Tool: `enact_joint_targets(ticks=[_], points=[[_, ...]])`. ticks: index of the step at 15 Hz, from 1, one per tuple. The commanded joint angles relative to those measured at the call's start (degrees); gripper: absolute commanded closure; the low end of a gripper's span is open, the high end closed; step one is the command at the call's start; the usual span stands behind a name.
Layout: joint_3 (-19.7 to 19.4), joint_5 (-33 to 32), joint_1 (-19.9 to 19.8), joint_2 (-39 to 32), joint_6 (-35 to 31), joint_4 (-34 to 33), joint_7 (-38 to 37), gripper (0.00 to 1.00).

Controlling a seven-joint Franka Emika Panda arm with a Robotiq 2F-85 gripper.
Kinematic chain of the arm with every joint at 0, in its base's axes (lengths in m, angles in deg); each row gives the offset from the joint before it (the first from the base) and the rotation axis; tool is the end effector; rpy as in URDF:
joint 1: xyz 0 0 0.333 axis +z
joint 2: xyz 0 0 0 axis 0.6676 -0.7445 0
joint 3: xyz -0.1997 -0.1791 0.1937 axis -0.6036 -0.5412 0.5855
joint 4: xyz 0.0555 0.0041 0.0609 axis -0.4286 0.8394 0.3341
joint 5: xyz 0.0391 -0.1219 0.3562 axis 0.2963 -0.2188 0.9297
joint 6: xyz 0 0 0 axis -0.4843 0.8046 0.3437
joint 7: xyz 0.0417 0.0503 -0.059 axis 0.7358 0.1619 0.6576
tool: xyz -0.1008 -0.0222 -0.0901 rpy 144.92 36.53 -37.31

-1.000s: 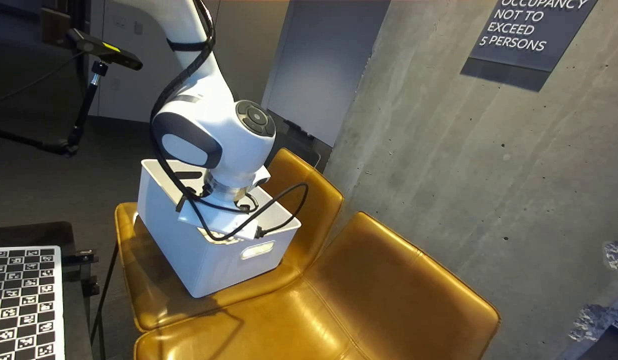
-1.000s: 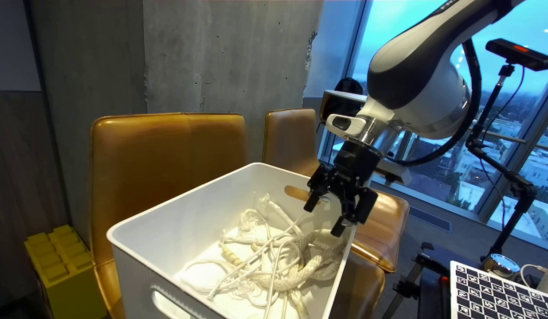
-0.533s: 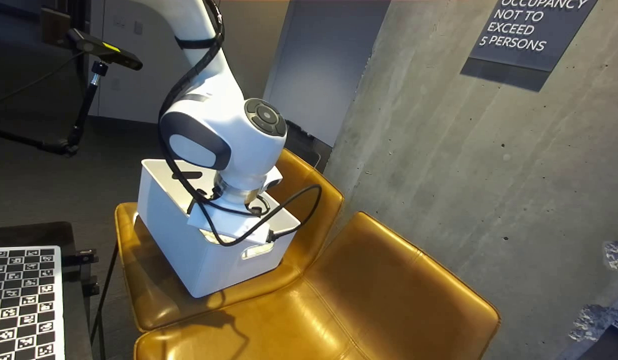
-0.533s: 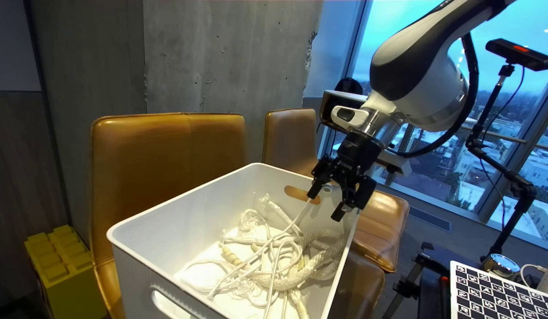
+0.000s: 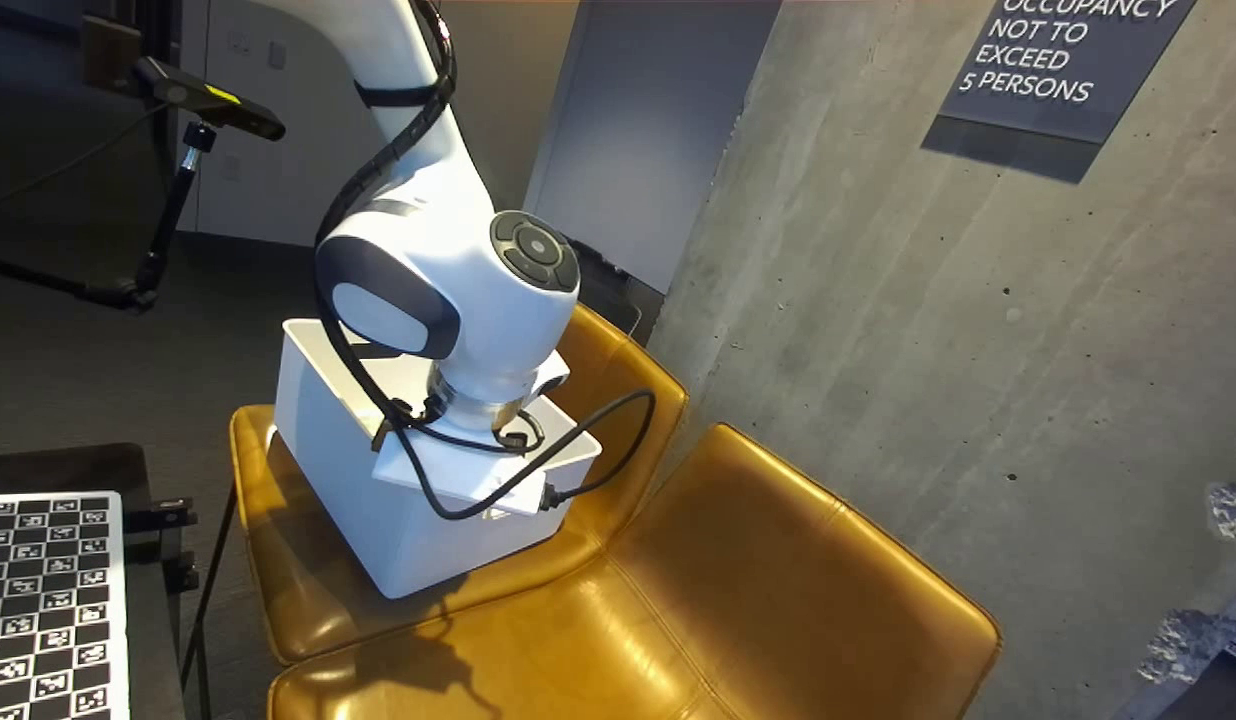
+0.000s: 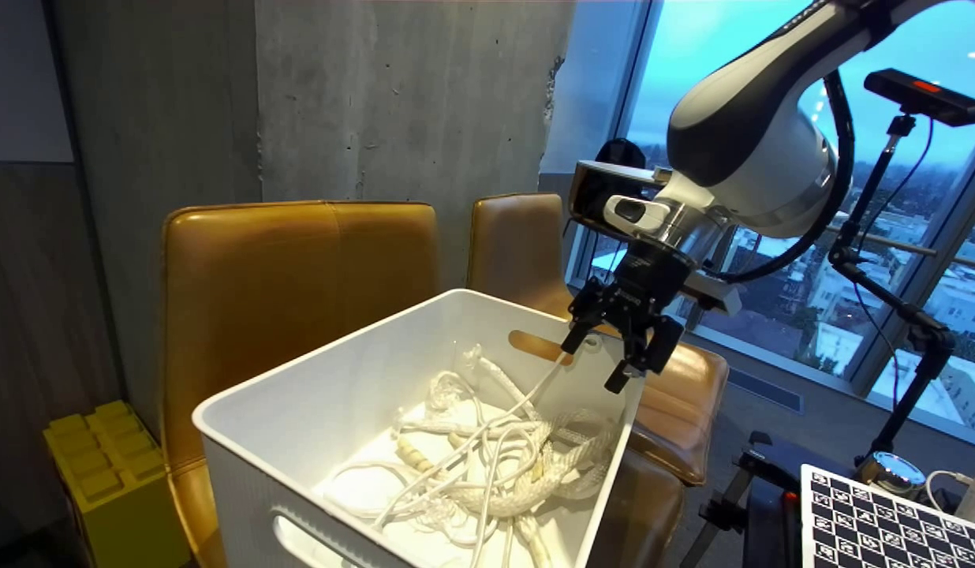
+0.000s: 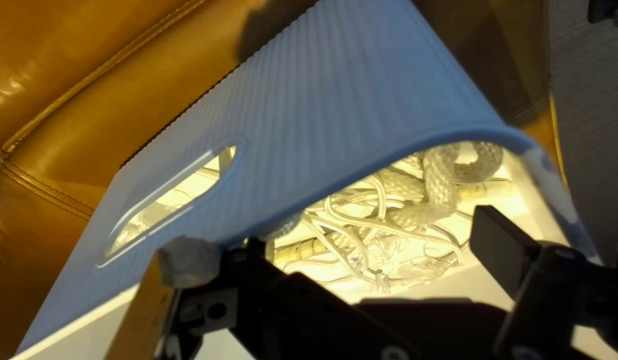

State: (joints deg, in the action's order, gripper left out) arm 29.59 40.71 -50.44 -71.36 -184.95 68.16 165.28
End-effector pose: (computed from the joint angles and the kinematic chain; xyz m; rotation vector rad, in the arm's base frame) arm 0.5393 -0.0311 0.2278 -2.4680 -1.3908 -0.5101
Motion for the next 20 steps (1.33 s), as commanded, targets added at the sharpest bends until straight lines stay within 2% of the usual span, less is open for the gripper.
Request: enact_joint_targets(ticks=[1, 11, 20], points=[[-1.1, -0.2, -1.0, 0.1, -1.0, 1.4, 2.7, 0.0], [-4.1, -0.5, -3.9, 1.1, 1.8, -1.0, 5.0, 0.0], [-5.5, -0.1, -5.0, 1.9, 5.4, -2.6, 3.3, 0.0]])
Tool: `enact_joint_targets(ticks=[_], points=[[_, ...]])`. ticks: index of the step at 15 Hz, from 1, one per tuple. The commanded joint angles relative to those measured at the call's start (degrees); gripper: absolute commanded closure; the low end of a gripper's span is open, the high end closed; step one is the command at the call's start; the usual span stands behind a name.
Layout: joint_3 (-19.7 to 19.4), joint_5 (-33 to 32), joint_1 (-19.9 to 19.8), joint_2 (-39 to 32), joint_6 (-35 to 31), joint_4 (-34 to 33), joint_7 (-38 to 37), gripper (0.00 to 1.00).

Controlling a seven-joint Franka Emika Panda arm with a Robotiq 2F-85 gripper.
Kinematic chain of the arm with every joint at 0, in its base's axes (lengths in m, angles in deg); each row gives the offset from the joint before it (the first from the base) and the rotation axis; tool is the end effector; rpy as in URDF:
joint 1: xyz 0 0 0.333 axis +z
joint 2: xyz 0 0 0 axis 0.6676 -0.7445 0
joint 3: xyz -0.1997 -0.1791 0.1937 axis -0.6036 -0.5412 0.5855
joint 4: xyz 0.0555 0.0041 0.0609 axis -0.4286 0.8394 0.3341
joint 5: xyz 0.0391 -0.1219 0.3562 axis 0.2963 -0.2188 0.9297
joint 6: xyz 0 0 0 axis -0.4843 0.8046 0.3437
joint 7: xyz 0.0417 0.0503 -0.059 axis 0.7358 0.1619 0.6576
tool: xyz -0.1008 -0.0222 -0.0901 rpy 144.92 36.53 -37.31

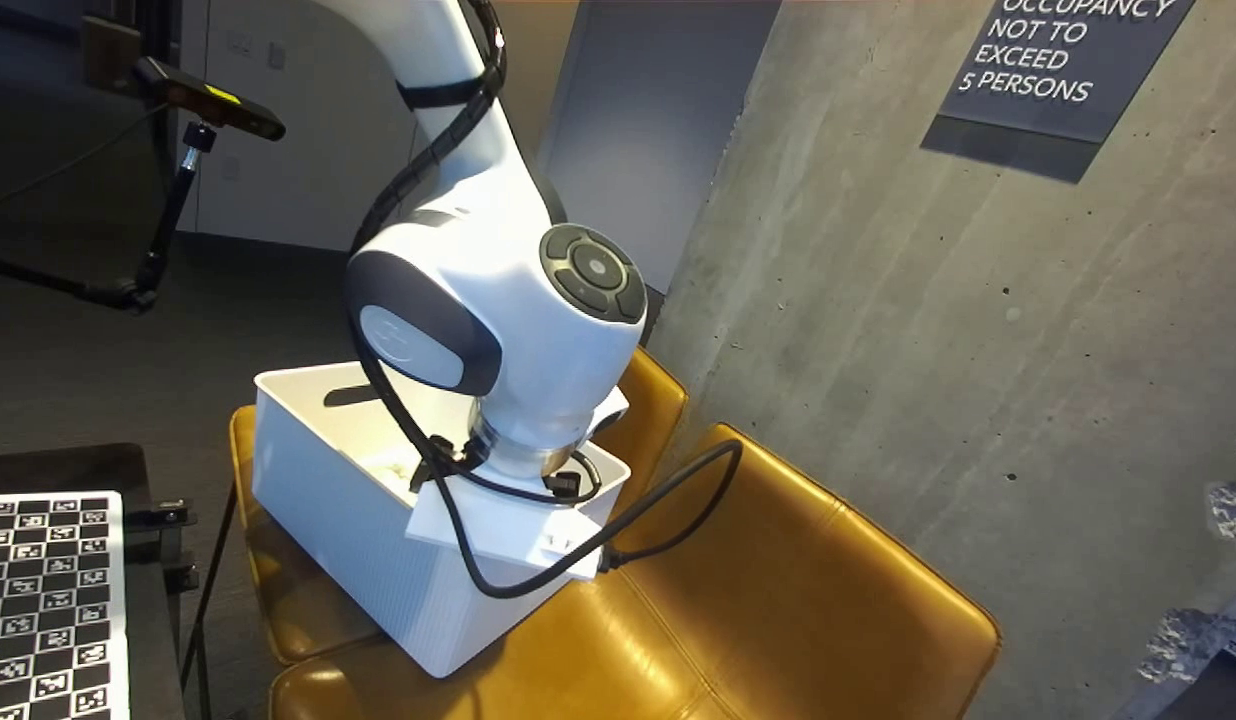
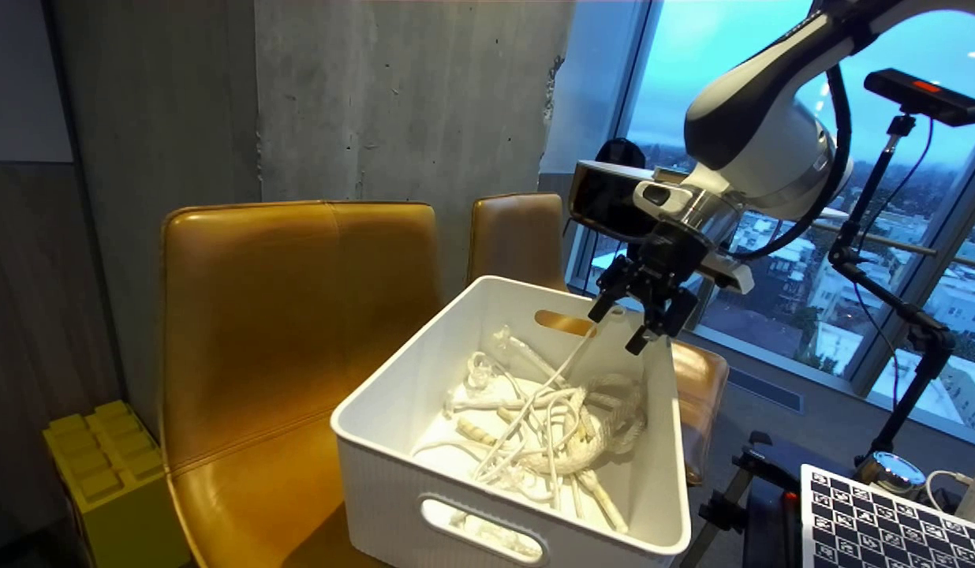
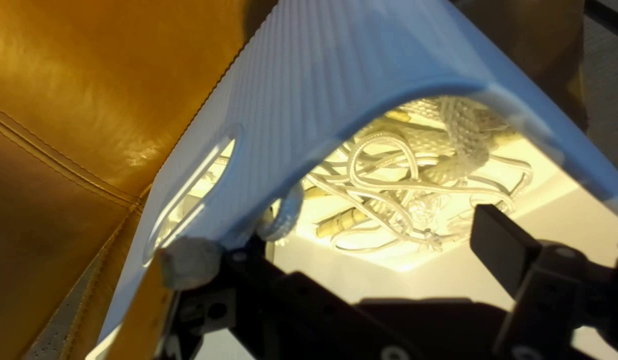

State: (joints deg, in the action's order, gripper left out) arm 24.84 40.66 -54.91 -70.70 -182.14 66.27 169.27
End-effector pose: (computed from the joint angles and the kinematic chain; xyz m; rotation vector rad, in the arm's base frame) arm 0.5374 -0.1142 0.2425 -2.5401 -1.3234 -0.5654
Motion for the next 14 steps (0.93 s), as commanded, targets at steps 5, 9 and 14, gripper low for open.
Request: enact_joint_targets(ticks=[5, 9, 14], points=[[-1.6, 0.3, -0.8, 0.8, 3.8, -2.1, -0.8, 0.0], [-2.0, 0.2, -0.9, 0.3, 4.1, -2.8, -0.9, 0.0], [-2.6, 0.1, -1.2, 0.5, 5.6, -3.7, -1.3, 0.0]])
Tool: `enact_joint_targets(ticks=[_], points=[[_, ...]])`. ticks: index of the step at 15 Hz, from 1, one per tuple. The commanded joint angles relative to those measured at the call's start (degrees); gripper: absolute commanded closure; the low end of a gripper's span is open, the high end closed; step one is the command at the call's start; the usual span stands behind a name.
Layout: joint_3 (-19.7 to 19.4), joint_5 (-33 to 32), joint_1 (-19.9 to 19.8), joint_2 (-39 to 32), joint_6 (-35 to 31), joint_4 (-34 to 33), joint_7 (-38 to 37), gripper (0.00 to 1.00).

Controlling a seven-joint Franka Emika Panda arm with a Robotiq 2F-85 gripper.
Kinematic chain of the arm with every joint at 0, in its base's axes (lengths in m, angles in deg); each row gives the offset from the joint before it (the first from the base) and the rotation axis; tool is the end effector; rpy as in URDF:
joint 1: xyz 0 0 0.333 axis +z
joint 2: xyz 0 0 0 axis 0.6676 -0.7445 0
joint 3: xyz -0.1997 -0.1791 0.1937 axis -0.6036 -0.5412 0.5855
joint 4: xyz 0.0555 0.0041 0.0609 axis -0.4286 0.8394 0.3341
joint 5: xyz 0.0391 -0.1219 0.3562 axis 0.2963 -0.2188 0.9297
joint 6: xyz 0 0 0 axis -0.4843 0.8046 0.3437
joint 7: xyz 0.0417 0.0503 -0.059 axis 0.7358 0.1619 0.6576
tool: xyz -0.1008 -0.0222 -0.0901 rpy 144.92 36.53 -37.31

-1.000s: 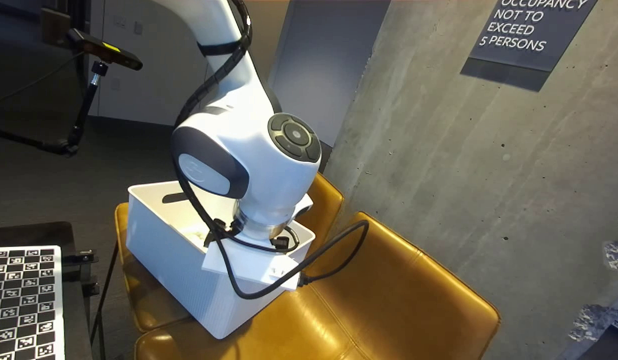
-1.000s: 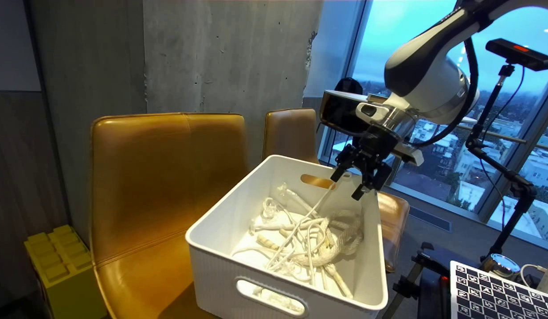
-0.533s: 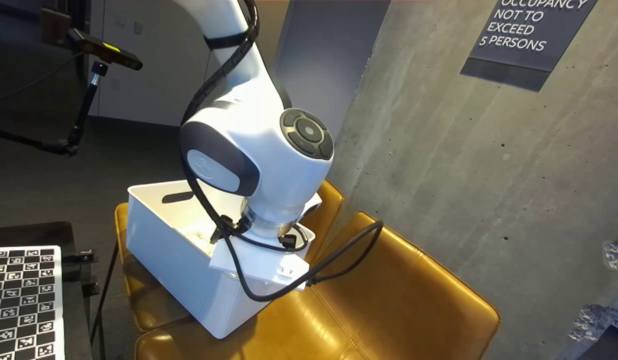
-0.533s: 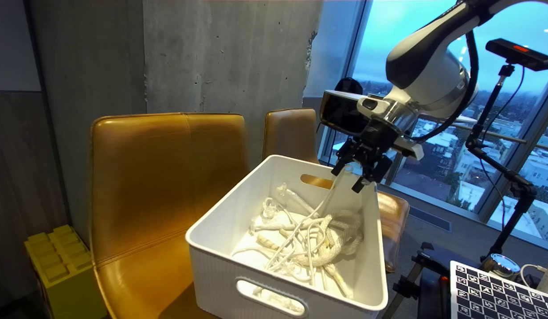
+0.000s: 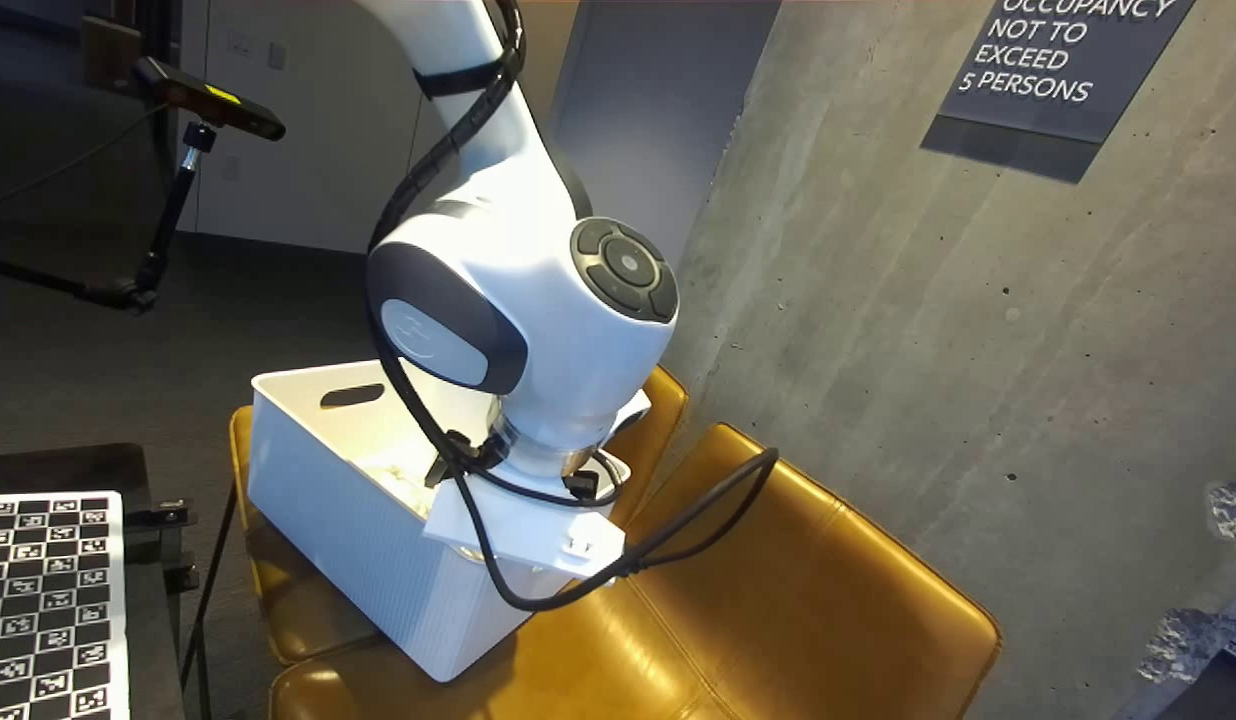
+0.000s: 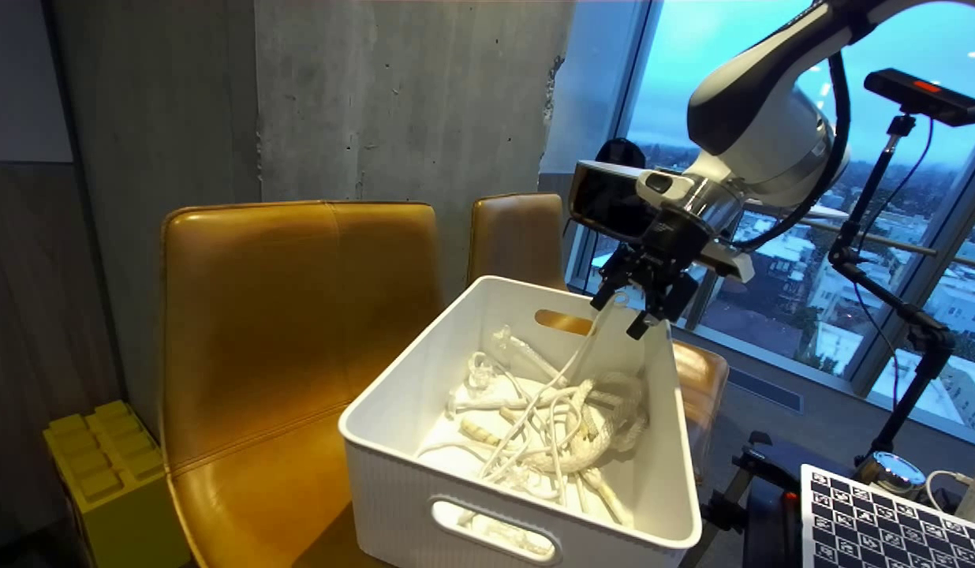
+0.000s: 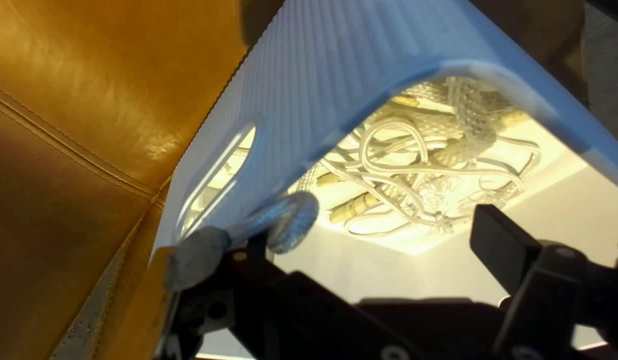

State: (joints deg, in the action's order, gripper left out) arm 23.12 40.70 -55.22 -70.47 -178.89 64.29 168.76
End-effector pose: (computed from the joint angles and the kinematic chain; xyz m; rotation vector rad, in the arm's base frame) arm 0.5422 -0.1289 0.2544 -2.5345 -1.2856 -0.5827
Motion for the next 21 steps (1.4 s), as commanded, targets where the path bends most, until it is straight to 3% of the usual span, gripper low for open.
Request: enact_joint_targets(ticks=[1, 6, 10, 21], points=[[-1.0, 0.1, -0.9, 1.0, 3.5, -2.1, -1.3, 0.0], [-2.4, 0.0, -1.5, 2.5, 8.1, -4.9, -3.8, 0.0], [-2.8, 0.1, -0.9, 5.1, 7.8, 0.0, -1.5, 0.0], [-3.8, -1.9, 1.0, 14.9, 12.3, 2.3, -5.3, 0.0]])
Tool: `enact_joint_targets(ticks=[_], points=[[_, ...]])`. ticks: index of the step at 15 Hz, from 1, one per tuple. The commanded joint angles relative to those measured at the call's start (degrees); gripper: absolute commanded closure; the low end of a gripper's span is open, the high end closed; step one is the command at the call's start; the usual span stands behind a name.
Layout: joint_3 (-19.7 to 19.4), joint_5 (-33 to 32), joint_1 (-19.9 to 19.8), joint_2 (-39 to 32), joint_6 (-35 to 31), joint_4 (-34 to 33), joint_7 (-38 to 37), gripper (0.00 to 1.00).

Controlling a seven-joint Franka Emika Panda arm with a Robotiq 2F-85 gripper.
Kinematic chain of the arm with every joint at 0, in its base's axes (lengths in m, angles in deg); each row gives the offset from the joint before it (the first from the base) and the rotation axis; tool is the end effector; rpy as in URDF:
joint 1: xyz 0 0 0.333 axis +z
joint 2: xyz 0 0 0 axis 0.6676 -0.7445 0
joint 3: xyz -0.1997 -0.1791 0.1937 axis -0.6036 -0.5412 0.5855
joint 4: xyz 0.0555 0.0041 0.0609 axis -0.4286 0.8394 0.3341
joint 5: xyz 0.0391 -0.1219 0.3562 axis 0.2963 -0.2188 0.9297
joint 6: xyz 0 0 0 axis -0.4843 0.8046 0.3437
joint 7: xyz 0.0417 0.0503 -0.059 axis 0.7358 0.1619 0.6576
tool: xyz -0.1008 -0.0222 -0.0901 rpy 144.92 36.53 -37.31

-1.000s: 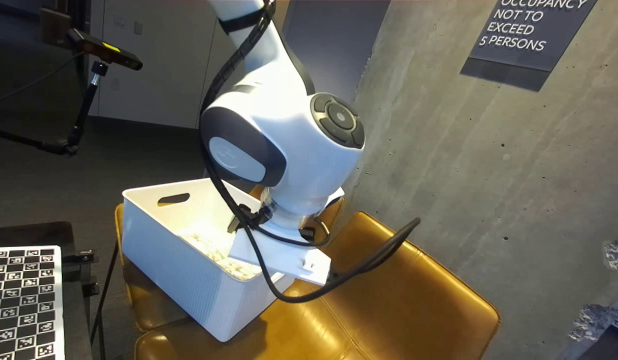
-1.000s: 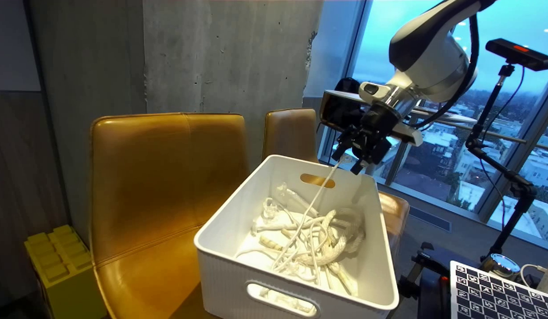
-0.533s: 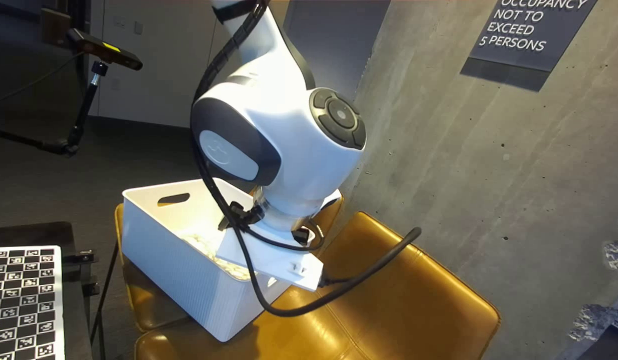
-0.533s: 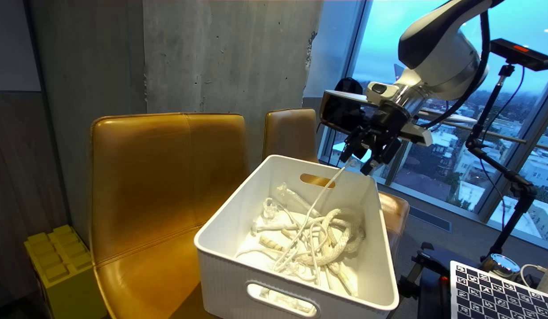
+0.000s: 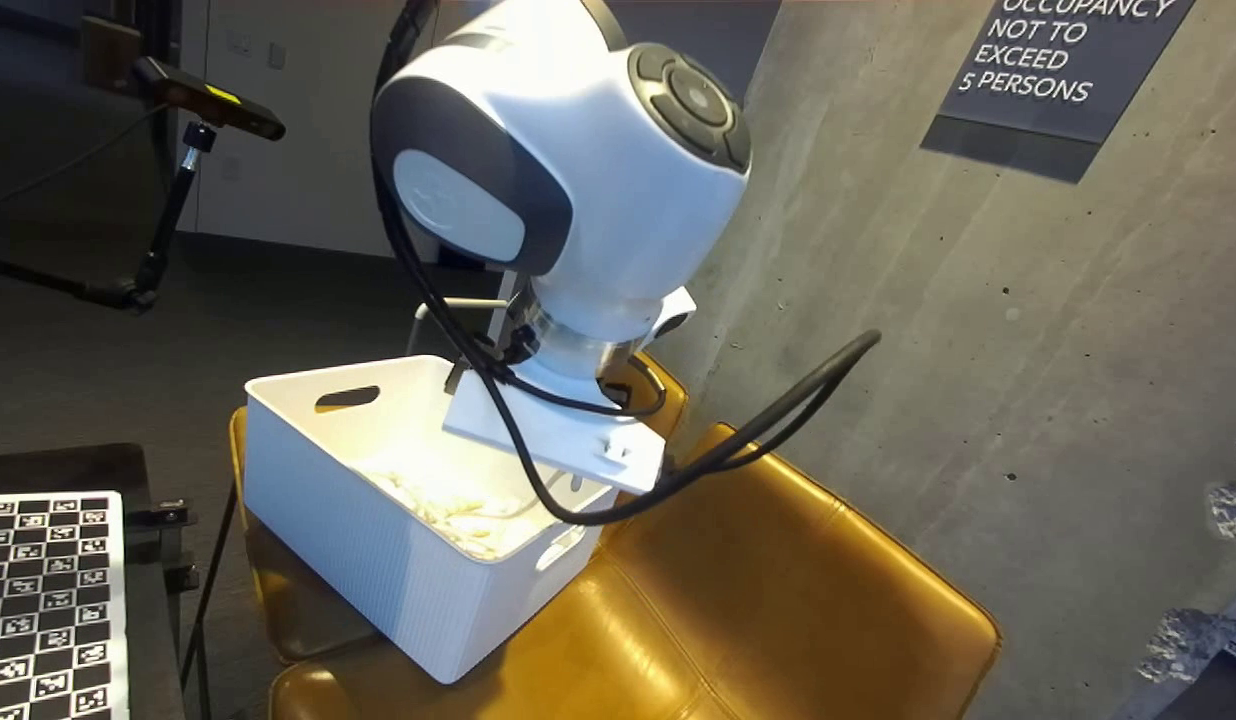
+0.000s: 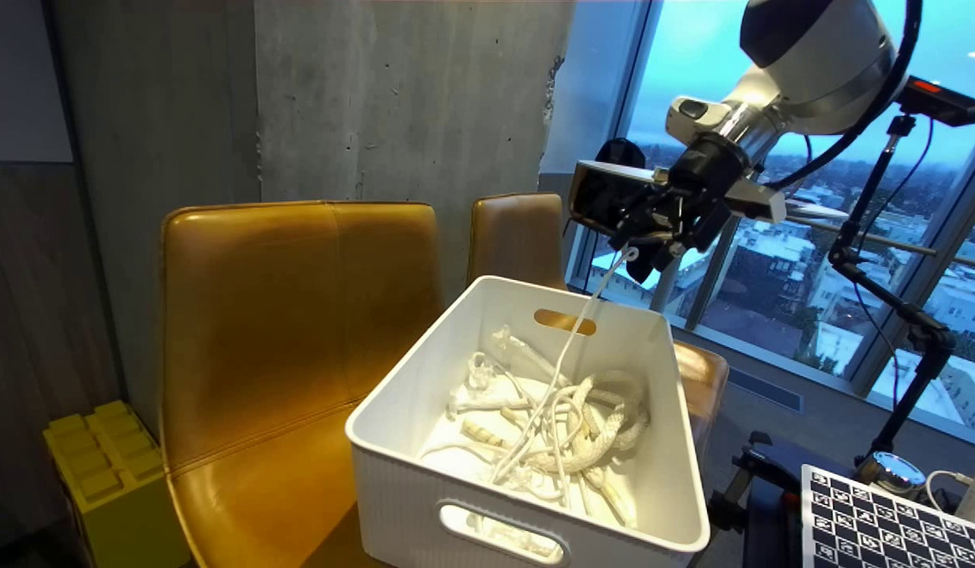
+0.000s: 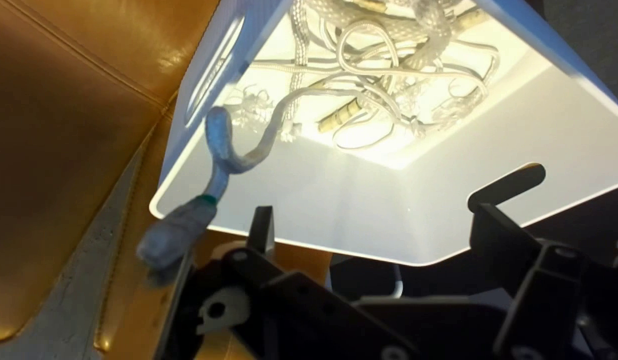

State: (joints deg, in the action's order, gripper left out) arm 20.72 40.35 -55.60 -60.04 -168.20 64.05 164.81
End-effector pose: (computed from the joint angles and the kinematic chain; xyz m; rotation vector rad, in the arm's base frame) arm 0.5298 -0.1314 0.3460 -2.4726 -1.2285 -0.6891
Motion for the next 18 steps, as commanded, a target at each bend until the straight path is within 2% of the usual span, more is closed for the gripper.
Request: enact_joint_targets(ticks=[1, 5, 11, 18], points=[[-1.4, -1.7, 1.7, 5.5, 2.1, 3.3, -1.7, 0.0], [-0.7, -1.8, 4.2, 7.6, -0.4, 8.9, -1.7, 0.0], [0.0, -1.4, 7.7, 5.3, -4.4, 14.6, -2.3, 0.0], [-1.5, -3.0, 6.7, 1.4, -6.8, 16.4, -2.1, 0.0]])
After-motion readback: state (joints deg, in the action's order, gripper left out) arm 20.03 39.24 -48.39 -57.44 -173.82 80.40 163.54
